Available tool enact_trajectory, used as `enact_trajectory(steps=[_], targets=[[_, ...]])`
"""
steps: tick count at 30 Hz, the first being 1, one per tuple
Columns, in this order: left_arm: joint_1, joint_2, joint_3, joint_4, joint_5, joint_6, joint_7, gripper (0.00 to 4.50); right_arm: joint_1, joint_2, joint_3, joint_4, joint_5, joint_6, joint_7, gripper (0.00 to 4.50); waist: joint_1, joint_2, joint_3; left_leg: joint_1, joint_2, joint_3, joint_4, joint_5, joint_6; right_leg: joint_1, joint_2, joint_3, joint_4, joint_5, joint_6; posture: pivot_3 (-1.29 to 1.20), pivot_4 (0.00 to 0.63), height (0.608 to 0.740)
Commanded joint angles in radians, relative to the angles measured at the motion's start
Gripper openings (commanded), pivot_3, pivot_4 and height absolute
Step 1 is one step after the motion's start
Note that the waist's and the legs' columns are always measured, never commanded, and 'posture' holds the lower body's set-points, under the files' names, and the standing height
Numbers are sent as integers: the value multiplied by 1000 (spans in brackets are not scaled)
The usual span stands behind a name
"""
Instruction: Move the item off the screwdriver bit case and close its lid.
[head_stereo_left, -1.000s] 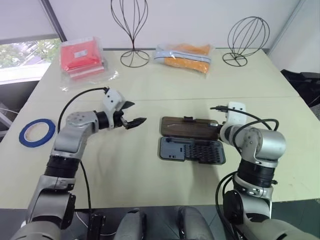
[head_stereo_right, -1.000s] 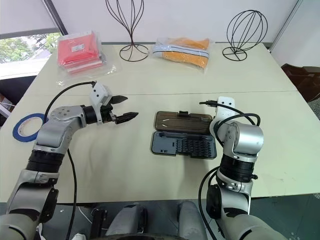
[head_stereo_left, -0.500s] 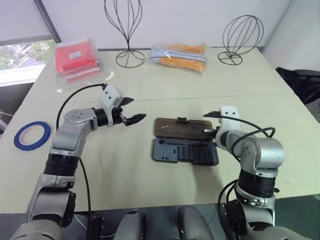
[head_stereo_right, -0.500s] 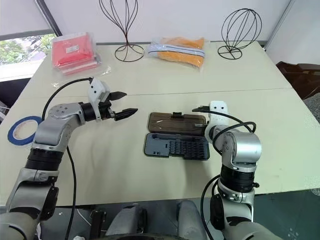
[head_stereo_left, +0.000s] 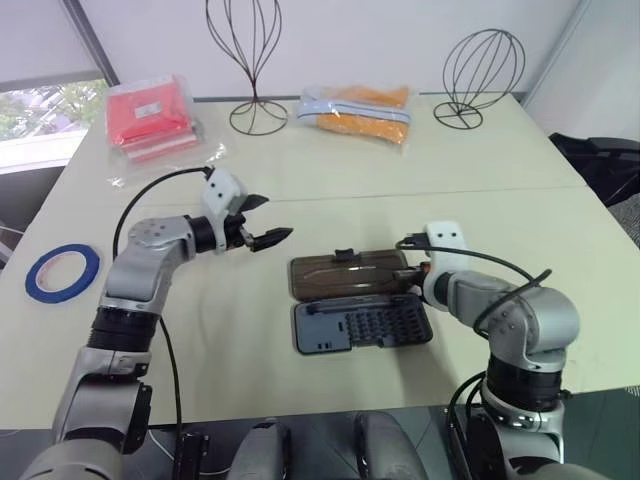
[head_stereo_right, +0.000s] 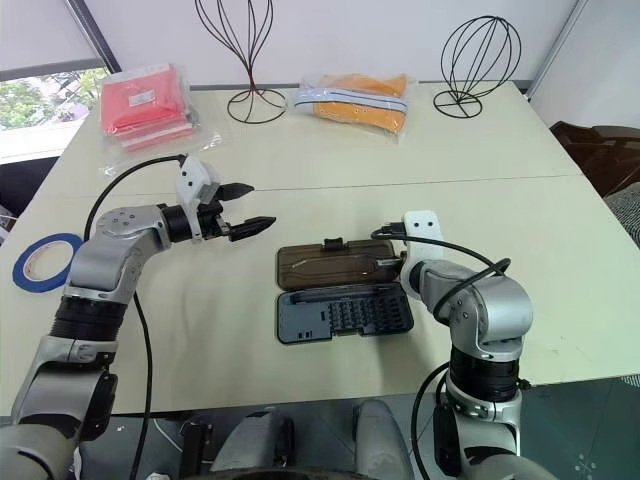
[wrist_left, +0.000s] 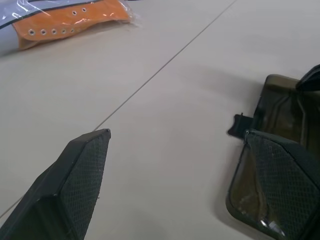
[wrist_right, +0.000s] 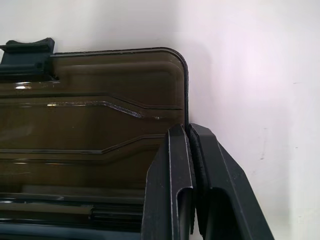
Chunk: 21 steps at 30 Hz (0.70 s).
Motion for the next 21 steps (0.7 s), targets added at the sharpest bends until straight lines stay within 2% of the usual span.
enact_trajectory(steps=[1, 8, 21], targets=[[-20, 3, 8, -30, -3, -9, 1, 4500, 11, -15, -12, -60, 114, 7, -51, 46, 0, 0, 0, 0, 0, 0, 0, 0, 0, 0, 0, 0, 0, 0, 0, 0, 150, 740], [-14, 6, 8, -39, -3, -5, 3, 4500, 34, -26, -48, -71, 341, 7, -224, 46, 1, 0, 0, 0, 0, 0, 0, 0, 1, 0, 0, 0, 0, 0, 0, 0, 150, 740], [-1, 11, 10, -50, -2, -3, 4, 4500, 113, -55, -155, -37, 907, 7, -739, 46, 3, 0, 0, -1, 0, 0, 0, -1, 2, 0, 0, 0, -1, 0, 0, 0, 150, 740]])
